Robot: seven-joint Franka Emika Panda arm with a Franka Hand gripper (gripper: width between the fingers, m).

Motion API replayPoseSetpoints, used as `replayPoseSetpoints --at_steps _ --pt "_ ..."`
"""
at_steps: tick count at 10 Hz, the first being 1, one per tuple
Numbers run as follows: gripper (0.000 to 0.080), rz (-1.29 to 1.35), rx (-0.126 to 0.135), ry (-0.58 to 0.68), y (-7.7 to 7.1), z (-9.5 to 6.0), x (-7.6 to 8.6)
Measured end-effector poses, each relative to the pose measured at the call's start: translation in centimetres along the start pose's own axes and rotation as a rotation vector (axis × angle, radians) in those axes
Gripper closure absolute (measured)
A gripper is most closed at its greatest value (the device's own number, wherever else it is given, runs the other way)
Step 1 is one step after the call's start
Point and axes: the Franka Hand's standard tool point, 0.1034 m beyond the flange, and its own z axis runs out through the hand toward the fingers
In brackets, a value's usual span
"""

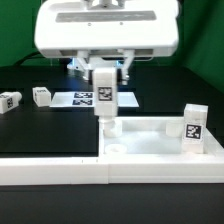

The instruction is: Assemble square table

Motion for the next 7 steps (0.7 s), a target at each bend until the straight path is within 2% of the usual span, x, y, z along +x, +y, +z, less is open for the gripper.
replayPoseSetpoints --at_steps 5,7 --pt "0.0509 -0.017 0.004 0.001 -1.5 1.5 -0.6" --pt "0.0509 -0.028 -0.005 0.038 -1.6 2.1 -0.7"
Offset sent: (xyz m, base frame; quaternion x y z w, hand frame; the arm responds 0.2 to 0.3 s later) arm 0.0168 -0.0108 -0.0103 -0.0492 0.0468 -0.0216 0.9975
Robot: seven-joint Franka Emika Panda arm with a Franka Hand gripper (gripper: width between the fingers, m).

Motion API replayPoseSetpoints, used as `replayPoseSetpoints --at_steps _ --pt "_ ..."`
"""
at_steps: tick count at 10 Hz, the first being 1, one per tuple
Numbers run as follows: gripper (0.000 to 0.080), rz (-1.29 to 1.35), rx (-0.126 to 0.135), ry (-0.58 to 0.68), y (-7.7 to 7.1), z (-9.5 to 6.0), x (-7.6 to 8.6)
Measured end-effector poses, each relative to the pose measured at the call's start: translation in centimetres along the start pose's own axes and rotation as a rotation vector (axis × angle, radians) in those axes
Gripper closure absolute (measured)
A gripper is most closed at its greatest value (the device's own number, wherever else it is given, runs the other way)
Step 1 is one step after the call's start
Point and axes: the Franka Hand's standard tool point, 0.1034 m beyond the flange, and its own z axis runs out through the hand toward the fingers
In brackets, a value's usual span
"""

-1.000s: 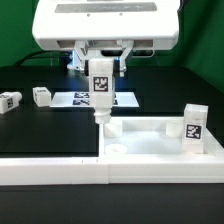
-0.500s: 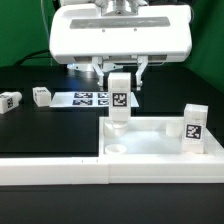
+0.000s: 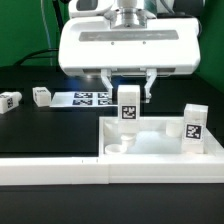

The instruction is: Assemble square table

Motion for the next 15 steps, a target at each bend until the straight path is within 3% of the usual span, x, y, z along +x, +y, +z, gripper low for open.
replayPoseSetpoints --at_steps 6,10,15 --pt "0.0509 0.008 -0.017 0.008 1.4 0.1 0.1" --pt "0.0509 0.009 -0.018 0.013 1.4 0.5 0.6" --pt "0.0509 0.004 -0.024 0.009 1.6 1.1 -0.3"
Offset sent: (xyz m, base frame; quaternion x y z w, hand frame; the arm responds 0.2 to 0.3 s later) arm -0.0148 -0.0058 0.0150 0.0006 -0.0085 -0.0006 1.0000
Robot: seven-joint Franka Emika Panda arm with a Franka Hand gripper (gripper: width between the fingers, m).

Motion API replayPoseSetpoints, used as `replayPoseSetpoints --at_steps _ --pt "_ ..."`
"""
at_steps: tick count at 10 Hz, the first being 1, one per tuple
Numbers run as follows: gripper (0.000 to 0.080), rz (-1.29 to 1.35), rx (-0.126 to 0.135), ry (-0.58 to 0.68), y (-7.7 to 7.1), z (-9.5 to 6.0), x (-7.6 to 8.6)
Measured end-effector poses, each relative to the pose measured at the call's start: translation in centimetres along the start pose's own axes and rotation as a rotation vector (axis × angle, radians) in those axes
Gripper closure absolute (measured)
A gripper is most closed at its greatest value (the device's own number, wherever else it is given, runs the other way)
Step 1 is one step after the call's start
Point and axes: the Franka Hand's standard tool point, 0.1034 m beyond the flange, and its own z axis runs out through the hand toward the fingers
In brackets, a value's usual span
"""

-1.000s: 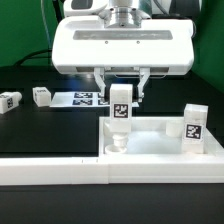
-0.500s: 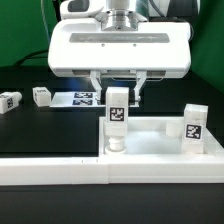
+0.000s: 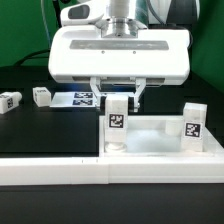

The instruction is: Assemble square table

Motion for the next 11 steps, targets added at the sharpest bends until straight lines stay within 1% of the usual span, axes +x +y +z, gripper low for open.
replayPoseSetpoints --at_steps 5,6,7,8,9,11 --pt "0.0509 0.007 0.0 -0.011 -0.04 0.05 -0.15" --pt "0.0413 0.007 0.001 -0.014 -0.05 0.07 -0.22" --pt "0.0262 0.007 0.001 -0.014 -0.05 0.08 -0.22" --pt "0.0184 0.007 0.001 -0.014 -0.04 0.08 -0.23" --pt "0.016 0.007 0.001 -0.014 -0.04 0.08 -0.24" --pt "0.0152 0.007 0.001 -0.014 -0.04 0.09 -0.24"
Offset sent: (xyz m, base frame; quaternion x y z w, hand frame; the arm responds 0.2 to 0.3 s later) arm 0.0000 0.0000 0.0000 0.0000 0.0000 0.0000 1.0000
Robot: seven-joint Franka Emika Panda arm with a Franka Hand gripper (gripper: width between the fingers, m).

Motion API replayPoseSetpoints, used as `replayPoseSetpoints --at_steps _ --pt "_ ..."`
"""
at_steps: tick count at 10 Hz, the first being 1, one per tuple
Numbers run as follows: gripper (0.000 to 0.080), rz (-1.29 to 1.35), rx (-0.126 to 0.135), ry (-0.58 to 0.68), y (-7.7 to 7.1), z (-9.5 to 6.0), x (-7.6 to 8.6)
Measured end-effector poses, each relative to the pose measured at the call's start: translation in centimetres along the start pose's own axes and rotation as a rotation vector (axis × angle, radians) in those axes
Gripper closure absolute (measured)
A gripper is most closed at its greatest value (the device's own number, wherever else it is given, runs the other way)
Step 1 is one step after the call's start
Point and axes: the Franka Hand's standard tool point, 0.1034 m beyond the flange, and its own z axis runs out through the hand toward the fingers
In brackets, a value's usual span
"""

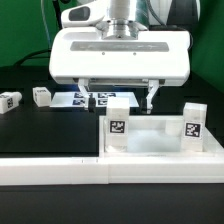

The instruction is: Assemble square table

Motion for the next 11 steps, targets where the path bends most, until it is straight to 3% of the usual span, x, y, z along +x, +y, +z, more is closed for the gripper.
replayPoseSetpoints --at_steps 5,6,7,8,11 --pt "0.0151 0.001 0.002 -0.011 0.0 0.1 -0.1" --pt "0.0151 0.012 0.02 -0.094 -0.2 0.3 0.0" --pt "0.015 0.028 0.05 -0.209 -0.7 0.0 0.8" --pt "0.015 0.031 0.065 -0.264 -0.9 -0.1 1.8" --pt "0.015 0.025 0.078 -0.464 0.4 0.5 2.1"
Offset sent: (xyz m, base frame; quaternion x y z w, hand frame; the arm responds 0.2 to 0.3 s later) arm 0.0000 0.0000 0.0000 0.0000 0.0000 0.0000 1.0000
